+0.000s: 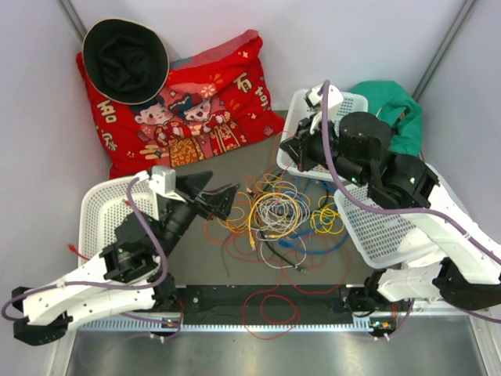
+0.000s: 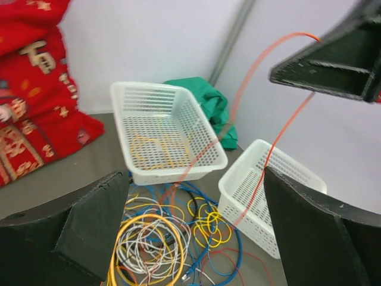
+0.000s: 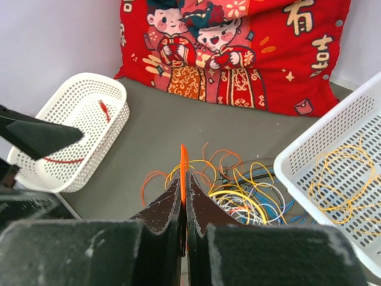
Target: Untangle the cables
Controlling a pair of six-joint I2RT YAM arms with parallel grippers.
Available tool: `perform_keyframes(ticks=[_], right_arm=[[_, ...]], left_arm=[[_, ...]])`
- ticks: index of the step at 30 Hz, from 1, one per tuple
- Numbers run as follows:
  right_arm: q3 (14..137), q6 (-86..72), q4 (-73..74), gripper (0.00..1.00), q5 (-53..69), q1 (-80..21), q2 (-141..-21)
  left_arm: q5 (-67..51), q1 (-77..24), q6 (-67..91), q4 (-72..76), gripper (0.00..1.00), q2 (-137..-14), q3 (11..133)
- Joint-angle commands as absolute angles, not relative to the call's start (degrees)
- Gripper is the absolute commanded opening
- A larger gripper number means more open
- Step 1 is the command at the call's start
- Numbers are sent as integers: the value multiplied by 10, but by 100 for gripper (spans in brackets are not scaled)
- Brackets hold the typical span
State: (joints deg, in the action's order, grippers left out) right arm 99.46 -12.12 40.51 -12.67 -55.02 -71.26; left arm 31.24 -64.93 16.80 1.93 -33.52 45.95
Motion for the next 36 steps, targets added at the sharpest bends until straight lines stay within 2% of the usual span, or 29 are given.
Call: perform_keyframes(ticks=[1, 5, 10, 19, 21, 22, 23, 25, 26, 27, 36], right_arm=[[1013, -143, 416, 0, -89, -548, -693], [1027, -156, 435, 0, -63, -549, -693], [1025, -161, 453, 0, -52, -549, -686], [1012, -172, 464, 0, -31, -551, -663], [1001, -175, 466, 0, -31, -551, -655], [998, -174, 467, 0, -34, -550, -650], [991, -174, 467, 0, -36, -551, -647], [979, -175, 468, 0, -41, -551, -637], [975, -174, 467, 0, -43, -551, -635], [970, -175, 466, 0, -47, -551, -631], [915, -176, 427, 0, -48, -551, -603]], left_arm=[[199, -650, 91, 165, 99, -374, 425], [170, -650, 66, 258, 99, -396, 385], [127, -650, 32, 328, 99, -467, 397], [163, -650, -55, 422, 99, -638, 462], [163, -650, -68, 446, 88, -663, 474], [165, -650, -69, 453, 79, -669, 476], [167, -650, -69, 462, 61, -676, 478], [169, -650, -70, 463, 36, -676, 478], [170, -650, -69, 459, 8, -670, 478], [170, -650, -68, 454, 0, -665, 476], [192, -650, -25, 360, 0, -556, 462]])
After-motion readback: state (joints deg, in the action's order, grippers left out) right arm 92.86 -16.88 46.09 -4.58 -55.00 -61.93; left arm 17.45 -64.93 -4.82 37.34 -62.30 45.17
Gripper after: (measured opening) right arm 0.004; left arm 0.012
